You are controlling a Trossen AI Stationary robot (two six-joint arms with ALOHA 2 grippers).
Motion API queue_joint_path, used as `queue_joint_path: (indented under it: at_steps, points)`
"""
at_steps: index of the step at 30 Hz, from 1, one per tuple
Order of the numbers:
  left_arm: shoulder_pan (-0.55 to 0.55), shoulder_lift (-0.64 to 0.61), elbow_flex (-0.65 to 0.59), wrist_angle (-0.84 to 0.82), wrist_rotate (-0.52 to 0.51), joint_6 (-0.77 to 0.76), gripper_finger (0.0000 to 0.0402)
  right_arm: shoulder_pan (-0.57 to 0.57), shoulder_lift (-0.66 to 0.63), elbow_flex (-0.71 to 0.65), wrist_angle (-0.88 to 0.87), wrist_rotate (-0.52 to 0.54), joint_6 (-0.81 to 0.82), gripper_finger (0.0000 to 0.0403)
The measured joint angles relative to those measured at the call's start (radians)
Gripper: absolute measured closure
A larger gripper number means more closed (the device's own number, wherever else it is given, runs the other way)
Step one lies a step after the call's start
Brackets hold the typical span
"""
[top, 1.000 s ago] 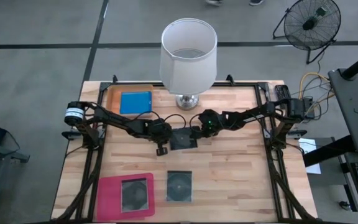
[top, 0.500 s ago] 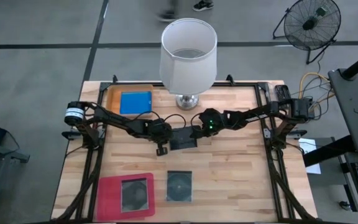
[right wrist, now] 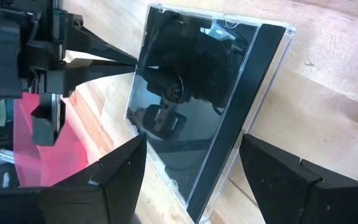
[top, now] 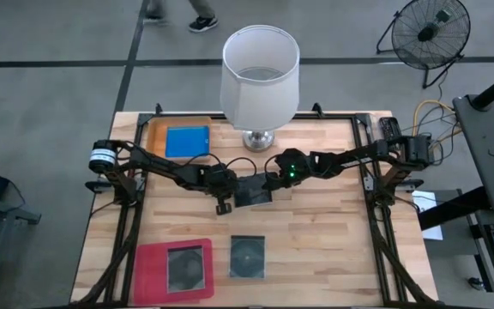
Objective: Pick & place jewel cases by type
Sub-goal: Put the top black cd case into the pink bin
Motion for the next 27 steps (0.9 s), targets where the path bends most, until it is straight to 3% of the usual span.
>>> queue_joint_path:
  at_steps: [27]
  points:
    - [0.0, 0.0, 0.0, -0.001, 0.004, -0.005, 0.0402, 0.022, -0.027, 0.0, -0.002, -0.011, -0.01, 0.0154]
